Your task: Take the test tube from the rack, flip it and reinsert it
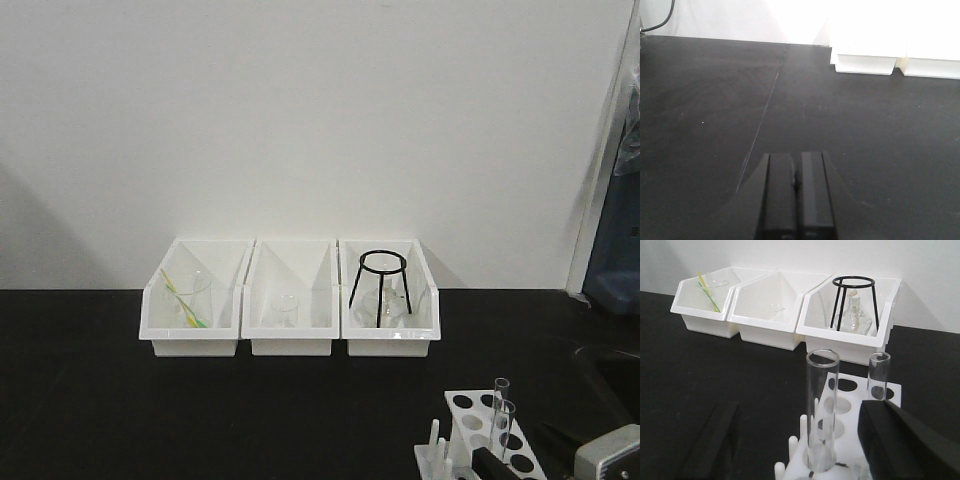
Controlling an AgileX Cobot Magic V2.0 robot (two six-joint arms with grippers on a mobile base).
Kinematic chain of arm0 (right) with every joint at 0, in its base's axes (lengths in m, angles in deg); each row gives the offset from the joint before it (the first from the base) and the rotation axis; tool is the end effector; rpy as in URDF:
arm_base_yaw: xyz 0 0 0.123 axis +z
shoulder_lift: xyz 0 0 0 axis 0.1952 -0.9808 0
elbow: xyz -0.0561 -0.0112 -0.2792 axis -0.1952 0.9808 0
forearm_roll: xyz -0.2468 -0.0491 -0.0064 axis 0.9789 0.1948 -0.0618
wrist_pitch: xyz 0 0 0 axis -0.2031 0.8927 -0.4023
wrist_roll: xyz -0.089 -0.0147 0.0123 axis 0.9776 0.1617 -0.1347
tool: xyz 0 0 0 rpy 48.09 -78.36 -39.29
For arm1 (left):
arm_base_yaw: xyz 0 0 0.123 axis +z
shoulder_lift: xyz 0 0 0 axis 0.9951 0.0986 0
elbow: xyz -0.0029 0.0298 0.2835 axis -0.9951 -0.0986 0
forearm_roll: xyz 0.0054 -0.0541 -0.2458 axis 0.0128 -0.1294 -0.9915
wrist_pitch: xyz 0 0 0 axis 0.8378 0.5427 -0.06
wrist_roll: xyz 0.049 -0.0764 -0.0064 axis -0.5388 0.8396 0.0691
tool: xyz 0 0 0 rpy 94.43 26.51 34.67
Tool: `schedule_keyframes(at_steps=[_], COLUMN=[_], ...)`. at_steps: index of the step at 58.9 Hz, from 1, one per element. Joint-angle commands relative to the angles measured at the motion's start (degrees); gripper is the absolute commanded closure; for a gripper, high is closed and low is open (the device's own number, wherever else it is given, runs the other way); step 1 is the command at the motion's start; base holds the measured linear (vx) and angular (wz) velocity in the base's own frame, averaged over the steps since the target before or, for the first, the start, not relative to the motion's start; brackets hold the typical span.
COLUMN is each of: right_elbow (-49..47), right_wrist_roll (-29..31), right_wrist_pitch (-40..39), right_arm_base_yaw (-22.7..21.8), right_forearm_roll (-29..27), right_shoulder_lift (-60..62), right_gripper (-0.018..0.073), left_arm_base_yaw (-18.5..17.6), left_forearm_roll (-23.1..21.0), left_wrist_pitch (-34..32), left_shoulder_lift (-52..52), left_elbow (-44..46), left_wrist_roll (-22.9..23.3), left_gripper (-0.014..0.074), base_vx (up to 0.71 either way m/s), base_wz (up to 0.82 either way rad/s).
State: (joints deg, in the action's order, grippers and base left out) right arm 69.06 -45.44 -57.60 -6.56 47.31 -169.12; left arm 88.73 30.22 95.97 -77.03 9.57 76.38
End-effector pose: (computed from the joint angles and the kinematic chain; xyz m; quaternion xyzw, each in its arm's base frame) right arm 0.2231 0.0474 0.1808 -0.1465 0.7550 0.1400 0.6236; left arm 0.0541 0.0055 0.1774 -0.0808 0.7756 -0.0083 0.6260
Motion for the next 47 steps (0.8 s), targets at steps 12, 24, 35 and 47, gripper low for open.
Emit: schedule_keyframes(at_steps=[12,24,35,47], right_elbow=[-8.6,-10.7,-10.7,-10.7], right_wrist_roll=[1.0,1.0,1.0,1.0], right_wrist_pitch=[-6.9,-7.0,-6.6,-6.3], right_arm_base_yaw=[0.0,0.0,0.0,0.0], right_forearm_roll=[-0.5,-0.1,0.0,0.0], right_shoulder_lift=[-6.9,-10.2,-10.3,-10.3], right_gripper=[0.0009,0.0030,0.0137,0.0310], left_arm_base_yaw=[-0.4,-0.4,-0.4,-0.4], left_forearm_roll=[-0.2,-0.2,-0.2,-0.2], left_wrist_pitch=[-5.0,-5.0,-5.0,-5.0], left_shoulder_lift=[-0.7,-0.7,-0.7,-0.7], left_elbow=[-0.1,-0.1,-0.1,-0.1], left_wrist_roll=[0.0,0.0,0.0,0.0], left_gripper=[0.0603,0.0603,0.0603,0.0603], base_vx=[0.00,0.00,0.00,0.00], base_wz=[0.00,0.00,0.00,0.00])
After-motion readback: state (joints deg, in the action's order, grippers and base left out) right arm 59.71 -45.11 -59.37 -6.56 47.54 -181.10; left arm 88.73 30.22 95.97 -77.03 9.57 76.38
